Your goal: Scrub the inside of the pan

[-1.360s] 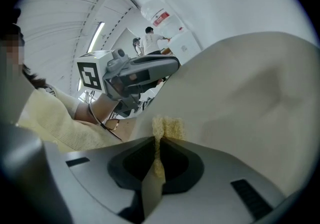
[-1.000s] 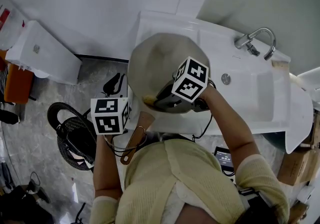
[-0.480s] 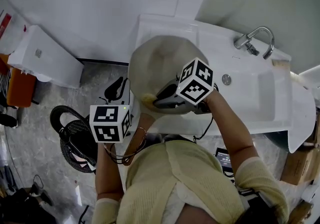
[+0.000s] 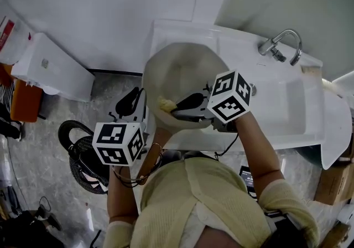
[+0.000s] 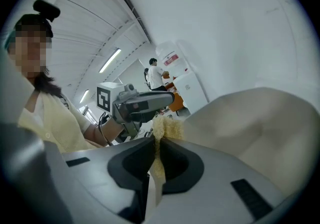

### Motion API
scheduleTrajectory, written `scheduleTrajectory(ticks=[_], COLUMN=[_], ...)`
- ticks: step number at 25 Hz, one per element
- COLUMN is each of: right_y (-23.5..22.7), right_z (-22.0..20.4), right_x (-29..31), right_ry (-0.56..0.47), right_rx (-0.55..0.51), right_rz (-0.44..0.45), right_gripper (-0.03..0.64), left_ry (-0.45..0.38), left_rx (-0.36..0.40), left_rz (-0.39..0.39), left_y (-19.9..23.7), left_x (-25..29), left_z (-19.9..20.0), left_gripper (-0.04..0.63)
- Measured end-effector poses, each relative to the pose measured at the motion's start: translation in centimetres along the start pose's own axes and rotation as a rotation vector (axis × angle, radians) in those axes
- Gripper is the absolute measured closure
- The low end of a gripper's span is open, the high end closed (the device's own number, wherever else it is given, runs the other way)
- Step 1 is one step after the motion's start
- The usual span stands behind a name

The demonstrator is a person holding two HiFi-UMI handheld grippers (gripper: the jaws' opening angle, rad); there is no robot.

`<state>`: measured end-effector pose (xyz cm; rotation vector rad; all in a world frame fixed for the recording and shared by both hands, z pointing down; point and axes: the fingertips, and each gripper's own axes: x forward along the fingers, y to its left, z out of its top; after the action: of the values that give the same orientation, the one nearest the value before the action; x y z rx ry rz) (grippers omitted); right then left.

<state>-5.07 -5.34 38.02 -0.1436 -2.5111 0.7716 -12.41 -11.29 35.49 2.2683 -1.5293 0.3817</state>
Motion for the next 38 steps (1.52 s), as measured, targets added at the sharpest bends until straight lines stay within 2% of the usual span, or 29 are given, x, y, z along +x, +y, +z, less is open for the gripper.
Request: scheduleTrajectory(ticks=[11, 22, 31, 38], right_y=[1.9, 1.9, 0.7, -0.6], right_z=[2.8, 4.9, 4.8, 3.9], right_x=[-2.7, -6.4, -8.2, -9.3], right_ry=[-0.185, -0.415, -0.545, -0.61], right_rx=[-0.092, -0.116, -0.059, -0.002], right_rz=[-0.134, -0.258, -0.384, -0.484], right_gripper=[0.571, 0.571, 0.571, 0.571], left_ry=[-0.076, -0.17, -0.234, -0.248], left_rx=[-0.008, -0.013, -0.025, -0.023], left_rz=[-0.052, -0.07, -0.044, -0.017], left_y=[-1.9, -2.9, -2.8, -3.3], left_x=[-1.0, -2.1, -2.5, -2.4], left_z=[2.2, 4.0, 4.4, 4.1], left_gripper=[0.488, 0.506, 0.522, 0.522])
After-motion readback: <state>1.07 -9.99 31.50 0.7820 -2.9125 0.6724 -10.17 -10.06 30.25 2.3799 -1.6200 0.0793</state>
